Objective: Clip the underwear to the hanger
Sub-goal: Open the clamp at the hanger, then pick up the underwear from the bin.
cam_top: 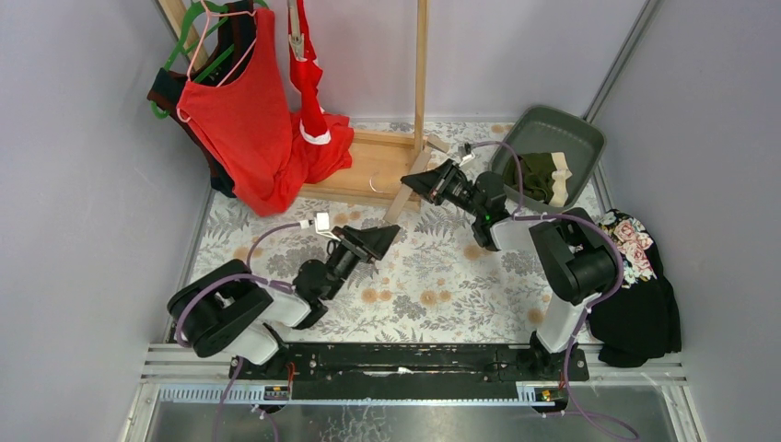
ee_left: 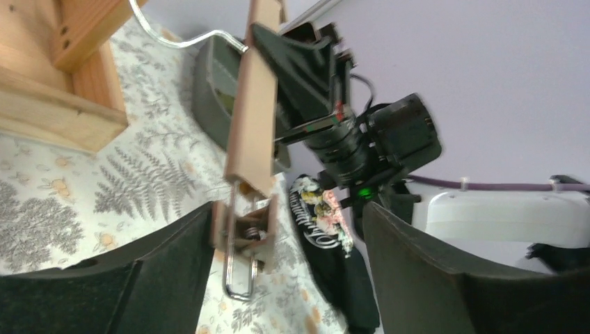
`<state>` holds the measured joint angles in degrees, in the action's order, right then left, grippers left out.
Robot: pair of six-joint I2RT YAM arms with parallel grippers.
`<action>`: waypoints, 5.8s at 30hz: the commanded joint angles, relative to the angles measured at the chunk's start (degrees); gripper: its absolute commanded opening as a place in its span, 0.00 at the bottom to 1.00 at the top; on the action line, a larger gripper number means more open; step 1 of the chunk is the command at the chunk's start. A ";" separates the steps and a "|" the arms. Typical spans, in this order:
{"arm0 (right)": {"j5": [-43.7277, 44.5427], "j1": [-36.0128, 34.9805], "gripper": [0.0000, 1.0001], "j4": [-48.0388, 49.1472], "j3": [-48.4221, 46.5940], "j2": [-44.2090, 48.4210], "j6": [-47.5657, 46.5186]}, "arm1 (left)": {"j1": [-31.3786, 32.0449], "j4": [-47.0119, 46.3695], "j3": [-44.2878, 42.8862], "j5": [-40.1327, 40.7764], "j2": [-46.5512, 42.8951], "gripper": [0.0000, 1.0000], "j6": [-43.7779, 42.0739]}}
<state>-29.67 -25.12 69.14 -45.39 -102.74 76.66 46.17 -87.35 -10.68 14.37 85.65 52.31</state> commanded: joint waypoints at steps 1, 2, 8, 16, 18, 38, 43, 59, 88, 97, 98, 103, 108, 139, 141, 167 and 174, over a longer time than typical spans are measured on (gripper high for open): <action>-3.73 2.23 0.00 -1.99 -3.68 1.01 -3.55 | -3.78 -1.82 0.05 -8.04 -3.78 0.79 0.31; -4.51 2.54 0.00 -2.70 -3.97 1.31 -4.13 | -5.12 -0.56 -0.50 -10.72 -3.89 0.80 1.60; -8.61 3.28 0.00 -9.71 -6.44 2.92 -9.03 | -8.76 -2.05 -1.99 -21.19 -0.62 0.80 5.57; -11.62 3.35 0.00 -12.95 -8.39 3.45 -11.09 | -9.68 -3.16 -6.37 -29.39 6.77 0.72 8.62; -12.13 3.33 0.00 -12.71 -8.39 3.64 -10.95 | -9.94 -2.99 -6.46 -29.66 7.49 0.72 8.59; -14.22 3.46 0.00 -15.54 -9.73 5.28 -13.68 | -14.49 -4.41 -7.01 -36.71 10.56 0.72 10.66; -14.61 3.47 0.00 -14.95 -9.95 4.61 -13.40 | -14.53 -4.49 -7.31 -37.28 9.91 0.71 10.65; -15.33 3.43 0.00 -9.88 -10.44 1.14 -10.50 | -14.11 -4.50 -9.21 -39.48 10.96 0.56 11.40; -1.96 10.02 0.82 -42.64 -6.11 16.41 -30.91 | -16.34 2.94 -11.34 -36.78 9.90 0.00 15.51; 42.28 14.01 0.97 -92.31 -30.04 19.13 -51.90 | -17.02 30.46 -17.35 -37.25 -1.44 0.00 8.04; 43.44 15.37 0.97 -96.88 -34.56 15.71 -52.72 | -17.00 32.42 -17.84 -36.97 -2.64 0.00 7.18; 46.21 20.55 0.99 -102.16 -43.21 4.18 -52.64 | -16.99 39.55 -20.01 -37.73 -6.24 0.00 4.23; 41.97 27.00 0.98 -97.44 -43.84 -0.26 -51.06 | -16.95 37.78 -18.89 -40.60 -7.74 0.00 4.68; 39.50 37.32 0.61 -100.55 -62.17 -26.92 -51.98 | -16.99 36.53 -14.15 -42.06 -10.05 0.00 3.69; 39.51 37.34 0.21 -100.20 -61.50 -26.52 -51.90 | -16.99 36.25 -13.96 -42.07 -9.82 0.00 3.76; 44.41 18.61 0.00 -105.84 -47.76 28.36 -56.84 | -17.06 46.50 -11.36 -37.72 -26.87 0.00 -0.44; 37.77 16.51 0.00 -110.55 -39.13 35.19 -56.22 | -17.01 50.77 -10.43 -36.92 -32.19 0.00 -1.49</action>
<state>11.90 -7.07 -37.93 -89.25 -70.06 19.92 29.52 -38.04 -21.76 -23.73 55.81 52.77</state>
